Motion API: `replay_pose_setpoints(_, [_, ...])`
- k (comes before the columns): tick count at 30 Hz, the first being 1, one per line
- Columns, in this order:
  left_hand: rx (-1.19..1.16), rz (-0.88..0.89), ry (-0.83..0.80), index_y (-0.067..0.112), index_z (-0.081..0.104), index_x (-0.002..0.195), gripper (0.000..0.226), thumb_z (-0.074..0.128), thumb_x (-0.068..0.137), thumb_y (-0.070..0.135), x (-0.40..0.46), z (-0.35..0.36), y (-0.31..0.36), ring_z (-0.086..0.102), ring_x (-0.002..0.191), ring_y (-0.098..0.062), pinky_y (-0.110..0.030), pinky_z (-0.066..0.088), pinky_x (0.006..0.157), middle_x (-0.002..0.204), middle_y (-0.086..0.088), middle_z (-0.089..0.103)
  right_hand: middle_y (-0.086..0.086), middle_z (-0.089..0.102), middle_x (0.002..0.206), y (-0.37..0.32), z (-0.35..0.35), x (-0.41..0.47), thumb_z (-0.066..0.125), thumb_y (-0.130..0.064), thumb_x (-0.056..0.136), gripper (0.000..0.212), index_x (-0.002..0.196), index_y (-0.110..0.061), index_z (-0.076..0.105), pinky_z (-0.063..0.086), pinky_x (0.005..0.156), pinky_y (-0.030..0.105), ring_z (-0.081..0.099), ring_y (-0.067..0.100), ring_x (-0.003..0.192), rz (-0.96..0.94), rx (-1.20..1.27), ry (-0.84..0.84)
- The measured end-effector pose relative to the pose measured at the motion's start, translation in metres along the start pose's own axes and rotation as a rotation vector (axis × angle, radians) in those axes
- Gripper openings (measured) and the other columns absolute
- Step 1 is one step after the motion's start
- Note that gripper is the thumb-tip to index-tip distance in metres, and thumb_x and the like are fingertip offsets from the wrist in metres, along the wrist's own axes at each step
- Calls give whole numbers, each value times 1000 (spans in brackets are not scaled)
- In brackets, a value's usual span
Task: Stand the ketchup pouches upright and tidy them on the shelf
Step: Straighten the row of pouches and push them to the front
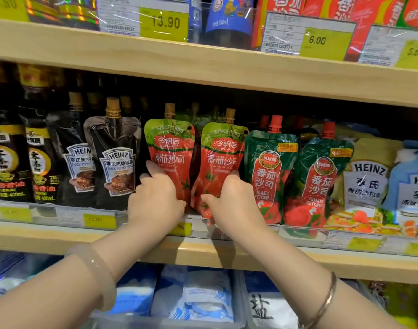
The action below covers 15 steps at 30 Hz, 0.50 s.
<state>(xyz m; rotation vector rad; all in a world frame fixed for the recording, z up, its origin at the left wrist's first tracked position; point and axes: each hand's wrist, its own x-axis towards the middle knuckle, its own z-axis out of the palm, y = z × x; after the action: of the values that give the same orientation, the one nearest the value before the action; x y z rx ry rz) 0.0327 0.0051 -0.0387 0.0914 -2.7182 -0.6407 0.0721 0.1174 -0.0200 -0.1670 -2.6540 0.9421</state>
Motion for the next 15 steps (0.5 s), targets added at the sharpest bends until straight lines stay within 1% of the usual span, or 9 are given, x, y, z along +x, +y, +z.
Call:
replay_pose_setpoints(1, [-6, 2, -7, 0, 0, 144, 107, 72, 72, 33, 2, 1, -1, 49, 119, -42, -47, 44, 93, 133, -25, 41, 13, 65, 96, 0, 1, 1, 62, -26, 86, 27, 78, -10, 42, 57, 69, 37, 66, 28, 78, 2, -18, 3])
replay_pose_setpoints(2, [-7, 5, -12, 0, -1, 144, 108, 72, 72, 33, 4, 2, -2, 47, 120, -42, -47, 43, 93, 134, -25, 41, 15, 65, 101, 0, 1, 1, 62, -25, 85, 26, 87, -5, 46, 57, 71, 38, 67, 31, 85, 0, -31, 14])
replay_pose_setpoints(3, [-6, 7, -15, -1, -2, 144, 109, 72, 72, 33, 5, 2, -2, 47, 120, -42, -47, 44, 93, 134, -25, 41, 17, 64, 106, -1, 2, 1, 62, -25, 85, 35, 103, 1, 48, 58, 74, 39, 67, 32, 90, 3, -42, 31])
replay_pose_setpoints(4, [-4, 9, -16, -1, -2, 144, 110, 72, 71, 34, 7, 3, -3, 47, 120, -41, -47, 44, 92, 134, -25, 41, 18, 62, 112, -1, 3, 1, 62, -25, 85, 48, 119, 5, 43, 58, 77, 40, 66, 33, 95, 11, -50, 46])
replay_pose_setpoints(5, [2, 11, -14, -1, -1, 144, 111, 73, 70, 35, 8, 3, -3, 47, 119, -41, -46, 44, 92, 133, -25, 43, 19, 61, 117, 0, 4, 1, 62, -25, 85, 58, 128, 5, 37, 57, 80, 41, 65, 33, 99, 22, -55, 52])
replay_pose_setpoints(6, [13, 13, -10, -2, -1, 144, 113, 74, 69, 37, 9, 3, -4, 48, 119, -41, -45, 44, 93, 132, -25, 45, 18, 60, 118, 0, 5, 2, 63, -24, 84, 60, 128, 6, 35, 57, 81, 41, 64, 33, 101, 24, -57, 52])
replay_pose_setpoints(8, [44, 18, 2, -3, 1, 144, 115, 75, 66, 40, 9, 4, -5, 46, 119, -39, -44, 41, 96, 130, -24, 49, 17, 62, 112, 1, 7, 5, 64, -23, 83, 56, 121, 6, 36, 57, 80, 40, 64, 32, 98, 28, -55, 43])
replay_pose_setpoints(11, [85, 32, 46, -5, 8, 142, 109, 72, 67, 41, 8, 4, -6, 45, 118, -38, -43, 38, 96, 125, -22, 53, 17, 63, 109, 2, 11, 14, 67, -21, 81, 75, 137, 5, 23, 55, 79, 37, 64, 32, 98, 58, -51, 33])
replay_pose_setpoints(15, [123, 35, 69, -8, 8, 142, 107, 69, 69, 42, 9, 5, -6, 44, 118, -38, -43, 37, 96, 126, -24, 52, 21, 57, 118, 6, 15, 24, 66, -17, 80, 72, 135, 4, 25, 54, 83, 42, 61, 37, 102, 61, -85, 68])
